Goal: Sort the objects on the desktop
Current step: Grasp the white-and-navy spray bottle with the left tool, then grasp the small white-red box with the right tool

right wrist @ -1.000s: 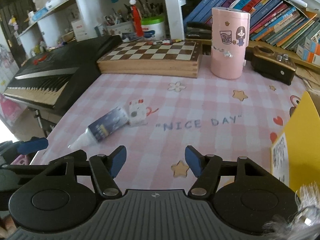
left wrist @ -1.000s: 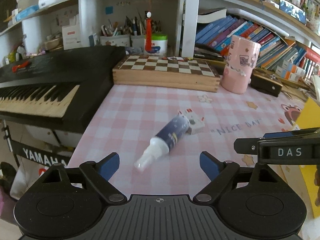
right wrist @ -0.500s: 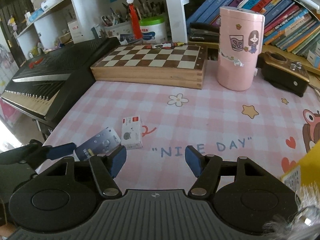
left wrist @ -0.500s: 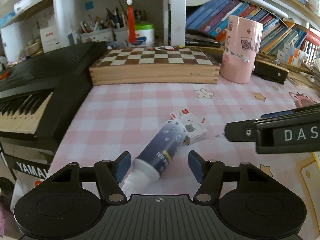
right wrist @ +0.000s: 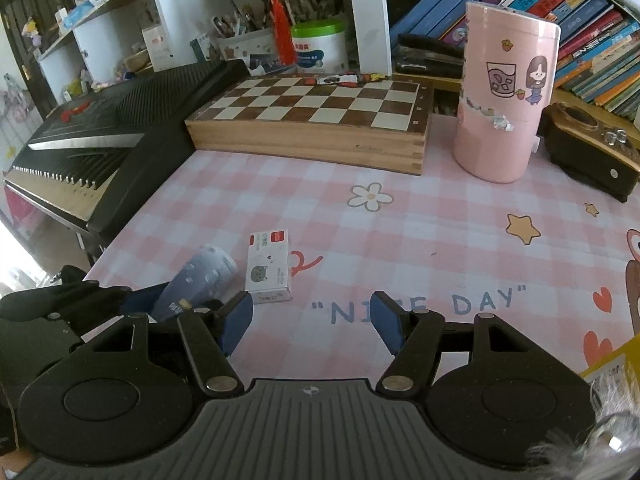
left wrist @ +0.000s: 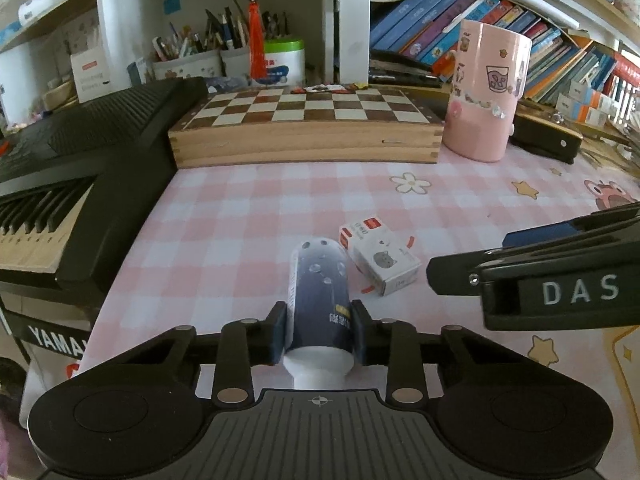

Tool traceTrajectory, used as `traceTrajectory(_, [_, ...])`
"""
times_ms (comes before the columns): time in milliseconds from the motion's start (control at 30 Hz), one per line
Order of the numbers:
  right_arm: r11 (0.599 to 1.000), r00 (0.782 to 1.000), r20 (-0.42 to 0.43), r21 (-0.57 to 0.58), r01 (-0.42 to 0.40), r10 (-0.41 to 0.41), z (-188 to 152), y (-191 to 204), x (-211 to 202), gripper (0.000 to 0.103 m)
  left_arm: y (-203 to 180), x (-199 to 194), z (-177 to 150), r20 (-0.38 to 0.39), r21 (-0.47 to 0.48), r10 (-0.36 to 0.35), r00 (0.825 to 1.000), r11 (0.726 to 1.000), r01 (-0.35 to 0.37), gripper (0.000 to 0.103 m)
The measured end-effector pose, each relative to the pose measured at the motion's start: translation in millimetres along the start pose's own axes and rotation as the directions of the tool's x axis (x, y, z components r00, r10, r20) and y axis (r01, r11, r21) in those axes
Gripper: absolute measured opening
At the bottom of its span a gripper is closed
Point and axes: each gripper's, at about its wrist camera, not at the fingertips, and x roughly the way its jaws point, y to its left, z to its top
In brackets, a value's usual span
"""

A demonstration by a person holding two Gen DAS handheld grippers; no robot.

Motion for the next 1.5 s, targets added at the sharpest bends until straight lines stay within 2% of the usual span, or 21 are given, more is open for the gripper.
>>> traceTrajectory(100, [1.0, 1.0, -0.001, -0.005, -0.004, 0.004, 1, 1, 3, 0.064, 5, -2, -1, -0.005, -0.005, -0.004, 1.0, 1.0, 0.004, 0.03])
traceTrajectory(333, [0.999, 1.0, -0.004, -0.043, -0.026, 0.026, 6, 8, 12, 0.064, 26, -21, -8, -0.009, -0.079, 0.038, 0.999, 0.996, -0.039, 0.031])
traceTrajectory(700, [0.983, 1.0, 0.001, -0.181, -0.028, 0.029, 12, 29, 38, 0.062, 33, -43, -13, 0.017, -0.136, 0.078, 0.997, 0.988, -0.075, 0.031])
traceTrajectory(800, [0.977, 1.0, -0.005, -0.21, -0.02, 0.019, 13, 34, 46, 0.052, 32, -47, -12, 0.021, -0.144, 0.075, 0.997, 0.987, -0.071, 0.031])
traceTrajectory(967, [0.977, 1.0, -0.016, -0.214, -0.019, 0.016, 11, 34, 52, 0.029, 32, -53, -13, 0.025, -0.149, 0.066, 0.998, 0.987, -0.062, 0.03])
traceTrajectory(1033, [0.976, 1.0, -0.014, -0.215, -0.017, 0.014, 12, 35, 52, 0.028, 32, -56, -13, 0.022, -0.157, 0.058, 0.998, 0.986, -0.054, 0.031])
traceTrajectory(1233, [0.981, 1.0, 0.005, -0.191, -0.028, 0.029, 12, 34, 32, 0.028, 30, -67, -13, 0.032, -0.149, 0.033, 0.999, 0.989, -0.028, 0.031])
traceTrajectory(1500, [0.989, 0.998, 0.038, -0.137, -0.052, 0.057, 0, 31, -16, 0.028, 23, -91, -17, 0.05, -0.128, -0.02, 0.999, 0.991, 0.026, 0.031])
